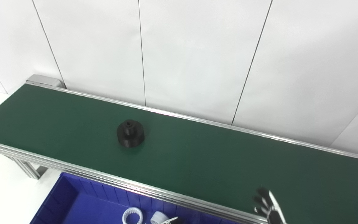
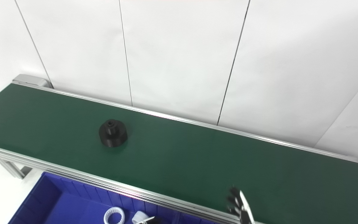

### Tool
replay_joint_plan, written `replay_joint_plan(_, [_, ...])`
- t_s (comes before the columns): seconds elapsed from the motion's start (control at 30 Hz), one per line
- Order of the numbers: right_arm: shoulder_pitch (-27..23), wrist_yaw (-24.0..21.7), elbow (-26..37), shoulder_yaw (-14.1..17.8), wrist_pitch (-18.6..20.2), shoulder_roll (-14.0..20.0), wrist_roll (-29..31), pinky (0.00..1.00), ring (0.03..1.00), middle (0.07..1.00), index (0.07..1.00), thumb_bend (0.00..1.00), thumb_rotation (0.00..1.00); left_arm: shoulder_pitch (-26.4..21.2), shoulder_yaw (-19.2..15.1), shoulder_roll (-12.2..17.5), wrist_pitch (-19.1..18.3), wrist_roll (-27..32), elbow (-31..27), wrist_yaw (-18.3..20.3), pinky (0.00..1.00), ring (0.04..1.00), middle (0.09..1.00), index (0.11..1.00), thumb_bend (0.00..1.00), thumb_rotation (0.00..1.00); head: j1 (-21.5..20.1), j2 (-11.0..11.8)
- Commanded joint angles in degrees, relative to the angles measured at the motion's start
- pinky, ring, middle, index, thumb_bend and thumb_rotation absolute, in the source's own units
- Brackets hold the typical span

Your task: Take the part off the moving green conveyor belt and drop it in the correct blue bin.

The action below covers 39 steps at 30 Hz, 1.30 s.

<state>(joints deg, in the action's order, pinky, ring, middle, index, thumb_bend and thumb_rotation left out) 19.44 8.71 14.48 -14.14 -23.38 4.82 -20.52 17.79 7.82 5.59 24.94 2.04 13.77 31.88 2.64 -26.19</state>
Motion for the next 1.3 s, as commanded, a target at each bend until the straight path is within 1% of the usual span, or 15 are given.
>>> replay_joint_plan(0.0, [-2.0,-1.1,3.5,0.4,0.6,-1.0,-0.4,0.67,0.811,0.875,0.906,0.76,0.49,-0.6,-0.1,0.5,2.0,0.4,-0.7,0.0,0.87,0.933,0.957,0.917,0.55,0.72,-0.1,-0.1])
replay_joint_plan(0.1, [-4.4,-2.6,4.8,0.9,2.5,-1.4,-1.0,0.66,0.797,0.861,0.9,0.79,0.5,-0.7,-0.2,0.6,2.0,0.3,-0.7,0.0,0.87,0.928,0.95,0.914,0.55,0.73,-0.2,-0.2])
replay_joint_plan(0.17, [-6.9,-4.0,5.8,1.3,5.4,-1.8,-1.8,0.66,0.795,0.855,0.891,0.82,0.51,-1.0,-0.2,0.7,2.0,0.4,-0.3,0.2,0.85,0.922,0.946,0.912,0.55,0.72,-0.3,-0.1])
replay_joint_plan(0.33, [-13.1,-9.0,8.3,2.0,13.3,-1.1,-4.4,0.67,0.813,0.861,0.896,0.83,0.52,-1.1,0.9,1.4,2.0,-1.2,-0.6,-1.8,0.85,0.921,0.947,0.908,0.55,0.74,-1.2,-0.2])
replay_joint_plan(0.43, [-16.2,-11.6,9.0,2.1,17.3,-1.0,-4.6,0.65,0.794,0.855,0.889,0.82,0.46,-1.2,1.6,1.7,2.0,-1.6,-0.9,-2.9,0.85,0.925,0.952,0.914,0.54,0.74,-1.6,-0.3])
replay_joint_plan(0.57, [-19.8,-14.8,9.4,1.6,22.8,-1.1,-6.2,0.65,0.798,0.857,0.899,0.81,0.43,-1.6,1.9,1.9,2.0,-0.9,-0.7,-2.7,0.86,0.934,0.958,0.921,0.54,0.74,-2.2,-0.8])
replay_joint_plan(0.67, [-23.0,-17.6,9.1,0.7,27.1,-0.9,-8.9,0.65,0.785,0.866,0.916,0.8,0.4,-1.4,1.8,1.7,2.0,-0.8,-0.9,-3.1,0.86,0.929,0.951,0.911,0.54,0.74,-2.4,-1.0])
replay_joint_plan(0.73, [-25.0,-19.2,8.5,-0.1,29.3,-0.9,-10.8,0.64,0.773,0.866,0.922,0.81,0.39,-1.5,2.0,1.7,2.0,-0.9,-0.8,-3.3,0.85,0.929,0.954,0.916,0.55,0.75,-2.6,-1.0])
replay_joint_plan(0.8, [-26.5,-19.8,7.7,-0.7,30.8,-1.1,-12.8,0.64,0.77,0.862,0.921,0.81,0.39,-1.8,2.5,2.1,2.0,-1.4,-0.8,-3.7,0.85,0.931,0.958,0.919,0.55,0.76,-2.7,-1.1])
replay_joint_plan(0.87, [-27.6,-20.0,7.0,-1.2,31.7,-1.2,-13.7,0.66,0.77,0.853,0.919,0.8,0.36,-2.1,2.7,2.4,2.0,-1.3,-0.5,-3.6,0.86,0.935,0.961,0.922,0.56,0.75,-3.0,-1.0])
replay_joint_plan(0.93, [-29.4,-19.9,5.2,-1.4,31.4,-1.5,-12.9,0.67,0.772,0.847,0.922,0.8,0.35,-2.4,2.8,2.6,2.0,-0.9,-0.2,-3.3,0.86,0.937,0.963,0.923,0.57,0.75,-3.5,-1.0])
replay_joint_plan(1.0, [-31.2,-19.8,3.4,-1.5,31.2,-2.0,-12.4,0.68,0.778,0.85,0.928,0.81,0.36,-2.5,3.1,2.9,2.0,-1.6,-0.3,-4.2,0.86,0.934,0.96,0.914,0.57,0.76,-4.0,-1.1])
replay_joint_plan(1.1, [-33.9,-19.9,1.2,-2.2,31.9,-2.5,-13.5,0.68,0.783,0.852,0.932,0.8,0.38,-2.3,3.9,3.4,2.0,-2.6,-0.9,-5.9,0.86,0.934,0.958,0.912,0.58,0.77,-4.7,-1.3])
replay_joint_plan(1.2, [-36.7,-19.9,-1.6,-2.8,32.8,-3.3,-14.2,0.68,0.788,0.852,0.93,0.82,0.38,-2.3,4.2,3.7,2.0,-2.2,-0.9,-6.3,0.87,0.944,0.964,0.914,0.58,0.77,-5.8,-1.6])
replay_joint_plan(1.27, [-38.9,-20.6,-3.7,-3.5,33.8,-3.5,-15.1,0.7,0.801,0.856,0.934,0.82,0.39,-2.4,4.3,3.9,2.0,-1.3,-0.9,-5.7,0.88,0.956,0.974,0.921,0.58,0.77,-6.8,-2.0])
